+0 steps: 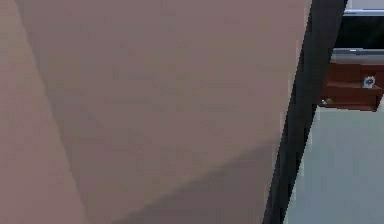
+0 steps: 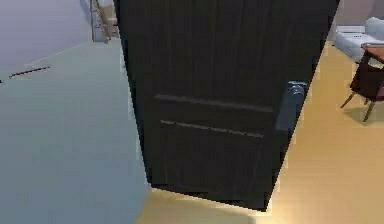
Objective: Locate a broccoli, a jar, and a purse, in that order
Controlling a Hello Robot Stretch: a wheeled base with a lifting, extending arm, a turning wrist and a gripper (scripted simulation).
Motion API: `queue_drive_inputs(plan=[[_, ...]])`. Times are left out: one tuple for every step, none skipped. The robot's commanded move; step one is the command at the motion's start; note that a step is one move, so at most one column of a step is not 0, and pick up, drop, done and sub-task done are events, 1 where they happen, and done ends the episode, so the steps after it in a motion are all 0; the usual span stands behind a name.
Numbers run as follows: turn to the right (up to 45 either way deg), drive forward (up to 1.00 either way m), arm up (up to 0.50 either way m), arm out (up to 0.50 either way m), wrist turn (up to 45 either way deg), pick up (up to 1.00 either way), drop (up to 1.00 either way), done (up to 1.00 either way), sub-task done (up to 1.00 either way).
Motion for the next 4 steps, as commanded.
queue_drive_inputs(plan=[[45.0, 0.0, 0.0, 0.0, 0.0, 0.0, 0.0, 0.0, 0.0], [33.0, 0.0, 0.0, 0.0, 0.0, 0.0, 0.0, 0.0, 0.0], [0.0, 0.25, 0.0, 0.0, 0.0, 0.0, 0.0, 0.0, 0.0], [0.0, 0.4, 0.0, 0.0, 0.0, 0.0, 0.0, 0.0, 0.0]])
